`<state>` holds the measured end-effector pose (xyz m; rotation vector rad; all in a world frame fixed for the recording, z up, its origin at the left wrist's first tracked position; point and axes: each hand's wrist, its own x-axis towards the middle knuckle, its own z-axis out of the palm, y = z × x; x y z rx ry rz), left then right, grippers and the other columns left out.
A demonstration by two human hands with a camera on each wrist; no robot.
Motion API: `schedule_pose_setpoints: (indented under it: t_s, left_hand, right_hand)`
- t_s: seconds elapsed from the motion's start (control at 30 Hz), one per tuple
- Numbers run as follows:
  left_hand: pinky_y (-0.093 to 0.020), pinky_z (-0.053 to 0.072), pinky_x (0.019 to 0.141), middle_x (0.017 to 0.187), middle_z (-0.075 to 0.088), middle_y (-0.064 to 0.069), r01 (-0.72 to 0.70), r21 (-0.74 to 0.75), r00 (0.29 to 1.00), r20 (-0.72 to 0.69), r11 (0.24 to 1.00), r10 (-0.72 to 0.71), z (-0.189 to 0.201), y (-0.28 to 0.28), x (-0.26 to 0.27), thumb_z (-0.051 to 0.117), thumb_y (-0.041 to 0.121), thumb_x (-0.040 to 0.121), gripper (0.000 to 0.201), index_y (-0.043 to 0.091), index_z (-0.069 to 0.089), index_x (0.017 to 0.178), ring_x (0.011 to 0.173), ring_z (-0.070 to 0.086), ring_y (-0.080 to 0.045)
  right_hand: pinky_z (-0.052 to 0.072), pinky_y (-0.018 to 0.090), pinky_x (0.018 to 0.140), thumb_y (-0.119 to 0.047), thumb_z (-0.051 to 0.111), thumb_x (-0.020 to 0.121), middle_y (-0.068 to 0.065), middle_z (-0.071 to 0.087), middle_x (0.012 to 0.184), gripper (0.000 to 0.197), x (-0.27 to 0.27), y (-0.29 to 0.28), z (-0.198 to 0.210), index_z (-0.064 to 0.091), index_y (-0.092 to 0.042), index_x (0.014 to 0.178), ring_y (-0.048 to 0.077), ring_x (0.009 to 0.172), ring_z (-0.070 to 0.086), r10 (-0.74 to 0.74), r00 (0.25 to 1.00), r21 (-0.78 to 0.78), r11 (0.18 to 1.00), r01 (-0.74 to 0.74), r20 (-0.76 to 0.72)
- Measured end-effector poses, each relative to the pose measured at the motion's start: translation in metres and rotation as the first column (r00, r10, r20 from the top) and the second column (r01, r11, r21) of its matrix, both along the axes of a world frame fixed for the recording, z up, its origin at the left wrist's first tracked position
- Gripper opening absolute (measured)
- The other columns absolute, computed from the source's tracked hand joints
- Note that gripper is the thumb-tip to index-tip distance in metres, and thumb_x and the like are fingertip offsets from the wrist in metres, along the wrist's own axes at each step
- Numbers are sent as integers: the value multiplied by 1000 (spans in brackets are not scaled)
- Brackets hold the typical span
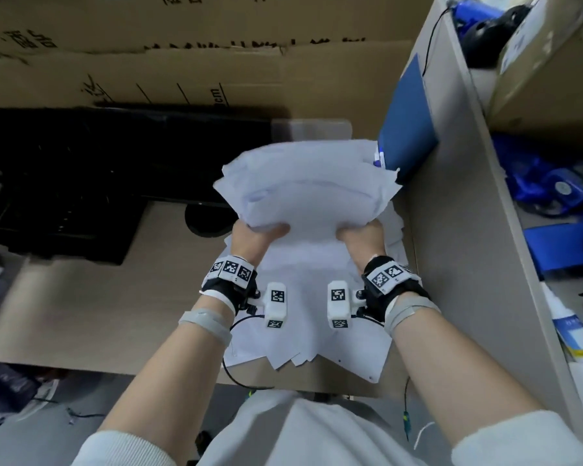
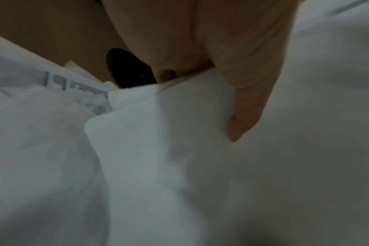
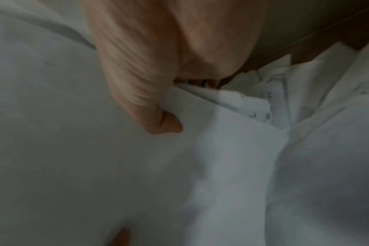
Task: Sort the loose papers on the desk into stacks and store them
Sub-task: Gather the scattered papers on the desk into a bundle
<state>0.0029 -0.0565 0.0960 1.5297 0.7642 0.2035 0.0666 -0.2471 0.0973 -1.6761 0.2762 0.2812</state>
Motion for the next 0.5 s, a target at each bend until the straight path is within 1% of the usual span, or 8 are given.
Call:
schedule_pose_setpoints:
  t_s: [0.07,0.13,0.17,0.2,0.3,0.37,0.43,0.5]
  left_hand:
    - [-33,58,86,104,75,-6,36,-2,997,-64,999,-36,-12,3,-1,90,7,66,56,4,66,116,97,73,-19]
    - [-19,55,73,94,72,0,64,6,993,-95,998,-63,-22,6,3,86,2,71,42,9,65,106,84,71,-7]
    - [-15,53,68,90,71,2,72,2,991,-109,997,-72,-25,7,6,83,-1,73,37,13,65,102,79,70,-2]
    - [-15,53,68,89,70,2,72,-10,992,-107,997,-73,-27,7,10,82,-2,74,35,15,64,98,79,69,-5]
    - [-27,55,75,90,71,1,78,-51,988,-126,996,-84,-35,15,18,82,-4,74,34,21,64,89,82,69,-12]
    - [-27,53,70,85,69,0,49,-77,987,-151,996,-60,-40,21,25,79,-6,74,27,15,67,86,76,67,-14]
    - [-20,49,58,77,66,-1,19,-84,987,-159,996,-32,-39,26,30,73,-9,74,21,8,67,86,72,62,-20]
    - [-22,47,57,72,63,0,-9,-82,995,-103,997,0,-27,27,36,67,-12,75,24,12,66,79,69,58,-20]
  right_hand:
    - [48,20,72,10,68,77,0,62,85,30,-4,-3,-13,59,-8,99,17,77,59,51,996,-93,994,-57,-66]
    - [43,28,79,5,71,76,-8,51,80,32,-3,-1,-21,53,-17,91,15,77,51,71,991,-174,981,-90,-112]
    - [40,28,78,4,71,77,-11,44,76,35,-3,1,-23,49,-21,84,13,73,47,65,989,-192,977,-89,-131]
    - [40,24,74,5,70,78,-12,41,74,36,-1,3,-25,46,-22,80,11,68,45,56,986,-199,976,-87,-156]
    - [40,14,51,8,69,80,-8,44,68,38,1,11,-26,43,-19,70,9,60,45,52,984,-196,977,-86,-173]
    - [41,19,55,4,71,81,-2,49,72,30,4,18,-26,47,-12,75,15,65,50,16,979,-182,982,-54,-202]
    - [43,24,59,-3,73,82,3,54,79,24,8,26,-25,49,-7,86,20,72,54,-68,975,-152,988,36,-211]
    - [47,26,66,-7,74,79,6,61,86,23,14,32,-21,53,-5,89,24,79,59,-168,970,-82,984,155,-174]
